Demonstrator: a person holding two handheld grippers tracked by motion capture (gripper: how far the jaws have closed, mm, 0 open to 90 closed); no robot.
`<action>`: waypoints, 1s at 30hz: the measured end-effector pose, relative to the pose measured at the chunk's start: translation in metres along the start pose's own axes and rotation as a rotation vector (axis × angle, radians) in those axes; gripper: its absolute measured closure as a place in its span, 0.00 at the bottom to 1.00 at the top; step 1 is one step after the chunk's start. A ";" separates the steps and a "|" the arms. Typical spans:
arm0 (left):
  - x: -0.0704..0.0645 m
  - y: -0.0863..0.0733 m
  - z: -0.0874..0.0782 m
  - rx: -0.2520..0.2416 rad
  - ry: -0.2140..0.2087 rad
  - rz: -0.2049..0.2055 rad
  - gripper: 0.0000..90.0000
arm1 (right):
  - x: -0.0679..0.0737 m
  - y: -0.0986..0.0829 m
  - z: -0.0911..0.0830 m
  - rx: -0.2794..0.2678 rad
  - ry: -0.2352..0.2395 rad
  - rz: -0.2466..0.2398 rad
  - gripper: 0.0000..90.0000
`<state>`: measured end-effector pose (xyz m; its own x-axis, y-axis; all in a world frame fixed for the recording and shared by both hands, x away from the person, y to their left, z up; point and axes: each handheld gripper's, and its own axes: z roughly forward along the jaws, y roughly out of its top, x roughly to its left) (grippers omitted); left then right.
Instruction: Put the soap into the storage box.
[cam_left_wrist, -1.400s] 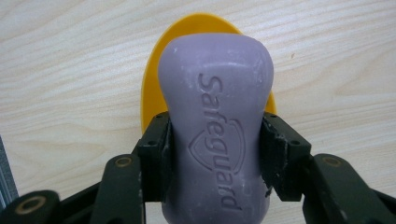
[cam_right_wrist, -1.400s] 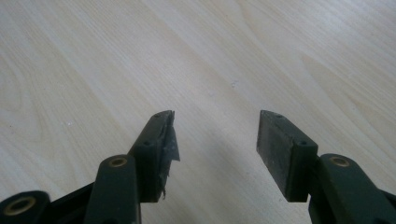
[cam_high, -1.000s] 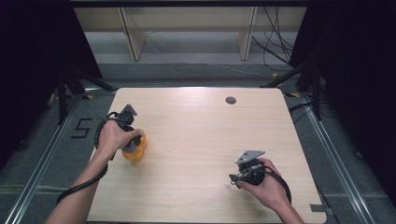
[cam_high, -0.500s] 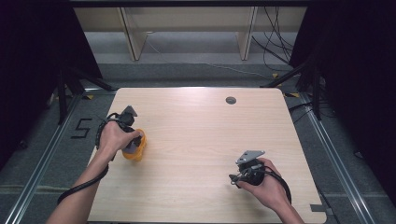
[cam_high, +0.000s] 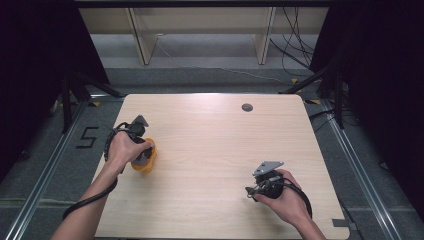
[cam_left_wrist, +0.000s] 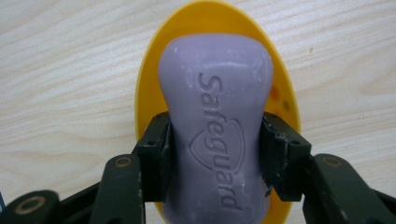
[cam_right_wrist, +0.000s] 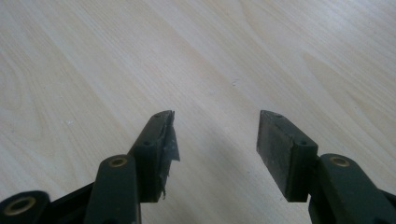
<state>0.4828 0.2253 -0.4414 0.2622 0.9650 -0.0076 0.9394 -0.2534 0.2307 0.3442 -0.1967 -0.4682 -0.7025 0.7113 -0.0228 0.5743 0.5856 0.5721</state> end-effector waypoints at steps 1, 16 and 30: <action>0.000 0.000 0.001 -0.002 0.000 -0.002 0.54 | -0.001 0.000 0.000 0.000 -0.002 -0.015 0.52; -0.002 -0.001 0.007 -0.005 0.010 0.008 0.54 | 0.000 0.000 0.000 0.006 0.003 -0.009 0.52; -0.006 -0.001 0.002 -0.031 0.006 -0.002 0.47 | 0.000 0.000 0.000 0.007 0.004 -0.009 0.52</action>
<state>0.4807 0.2195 -0.4440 0.2587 0.9660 -0.0020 0.9326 -0.2492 0.2611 0.3445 -0.1969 -0.4677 -0.7096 0.7042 -0.0242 0.5710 0.5948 0.5658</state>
